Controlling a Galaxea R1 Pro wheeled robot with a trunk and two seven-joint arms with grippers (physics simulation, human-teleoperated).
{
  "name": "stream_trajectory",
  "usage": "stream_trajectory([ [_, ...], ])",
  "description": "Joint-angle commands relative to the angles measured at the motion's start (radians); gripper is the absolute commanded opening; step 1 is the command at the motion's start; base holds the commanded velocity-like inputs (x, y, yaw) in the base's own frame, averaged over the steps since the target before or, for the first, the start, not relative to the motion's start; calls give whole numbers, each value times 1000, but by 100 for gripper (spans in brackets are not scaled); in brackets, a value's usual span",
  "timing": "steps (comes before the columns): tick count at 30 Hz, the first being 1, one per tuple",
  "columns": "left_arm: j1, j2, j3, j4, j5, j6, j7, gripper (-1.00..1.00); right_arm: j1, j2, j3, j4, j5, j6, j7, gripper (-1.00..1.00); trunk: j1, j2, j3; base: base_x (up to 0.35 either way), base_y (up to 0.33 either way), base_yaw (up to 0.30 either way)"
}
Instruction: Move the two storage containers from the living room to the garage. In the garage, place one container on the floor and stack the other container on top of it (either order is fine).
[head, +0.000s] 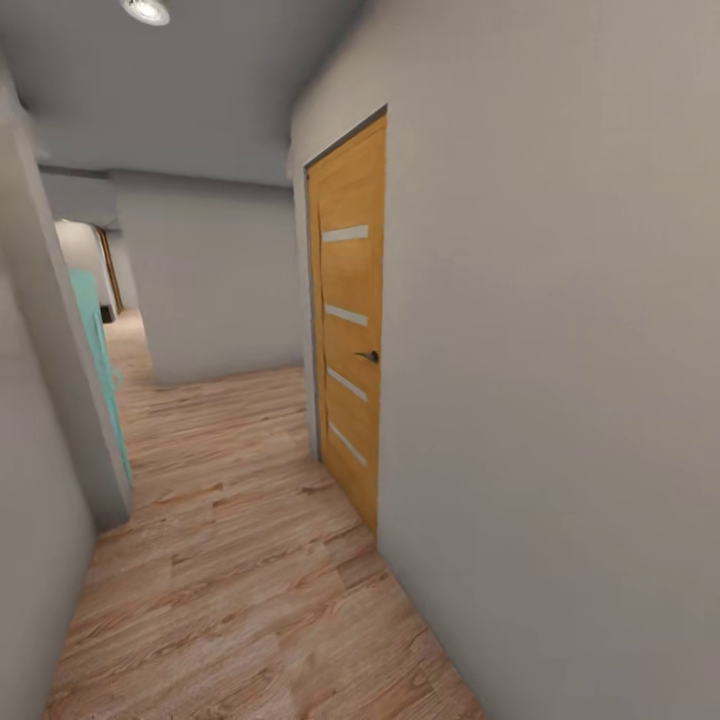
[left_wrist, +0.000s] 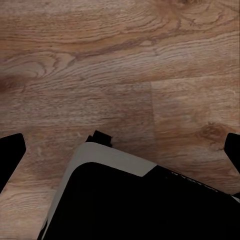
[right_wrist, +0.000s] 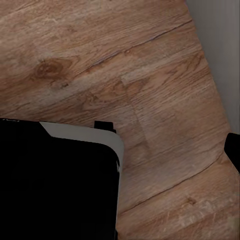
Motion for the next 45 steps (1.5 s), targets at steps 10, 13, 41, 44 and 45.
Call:
stream_trajectory([
  [10,-1,1,5,1,-1,-3,1,100,-1,1,9,3,-7,-5,-2,100,0,-1,-2,164,0,282],
  [13,-1,0,5,1,-1,-3,1,100,-1,1,9,3,-7,-5,-3,100,0,-1,-2,314,0,282],
  [41,-1,0,6,1,-1,-3,1,100,-1,1,9,3,-7,-5,-3,100,0,-1,-2,257,0,282],
  [44,-1,0,5,1,-1,-3,1,100,-1,1,9,3,-7,-5,-2,100,0,-1,-2,245,0,282],
  [45,-1,0,6,1,-1,-3,1,100,-1,1,9,3,-7,-5,-2,100,0,-1,-2,245,0,282],
])
